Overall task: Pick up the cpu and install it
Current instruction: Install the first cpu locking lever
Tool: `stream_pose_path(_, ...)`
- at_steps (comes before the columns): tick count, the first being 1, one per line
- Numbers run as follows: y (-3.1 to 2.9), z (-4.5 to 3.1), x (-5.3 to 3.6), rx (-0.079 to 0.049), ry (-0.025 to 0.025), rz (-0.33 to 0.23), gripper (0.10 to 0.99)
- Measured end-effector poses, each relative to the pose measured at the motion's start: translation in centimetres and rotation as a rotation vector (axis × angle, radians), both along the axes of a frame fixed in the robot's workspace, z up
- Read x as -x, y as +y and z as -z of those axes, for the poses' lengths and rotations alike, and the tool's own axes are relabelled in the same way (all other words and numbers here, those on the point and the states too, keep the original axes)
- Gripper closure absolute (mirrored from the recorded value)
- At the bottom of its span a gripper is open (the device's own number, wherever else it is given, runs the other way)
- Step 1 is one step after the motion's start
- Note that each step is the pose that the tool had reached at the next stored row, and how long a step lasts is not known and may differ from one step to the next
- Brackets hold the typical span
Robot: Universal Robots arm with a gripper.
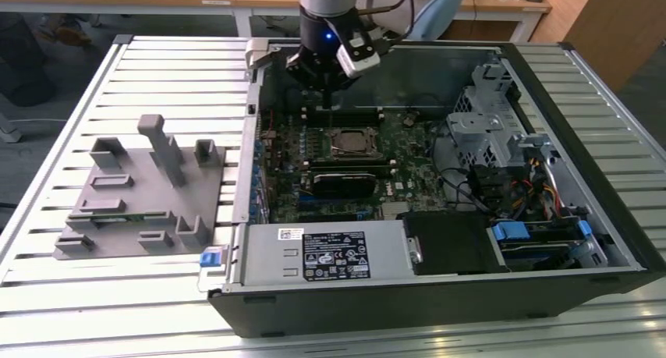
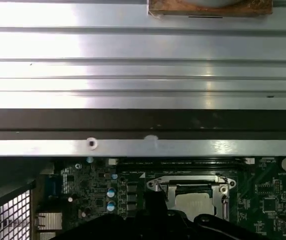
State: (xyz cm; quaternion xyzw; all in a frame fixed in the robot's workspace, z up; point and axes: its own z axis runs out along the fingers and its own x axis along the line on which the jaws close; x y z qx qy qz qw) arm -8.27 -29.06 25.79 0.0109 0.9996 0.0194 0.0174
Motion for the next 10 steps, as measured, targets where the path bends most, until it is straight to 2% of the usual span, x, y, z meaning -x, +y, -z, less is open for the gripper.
stream_pose_path(6,0.02,0.04,-2.65,-0.001,0.0011,0.0,0.98)
stream_pose_path(7,0.01,0.06,-3.02,-0.005,0.0016,0.0,0.98)
stream_pose_path(9,-0.03,0.11,-3.26,-0.031,0.0024,0.0,0.98)
stream_pose_path(10,-0.1,0.13,-3.27,-0.038,0.0024,0.0,0.98)
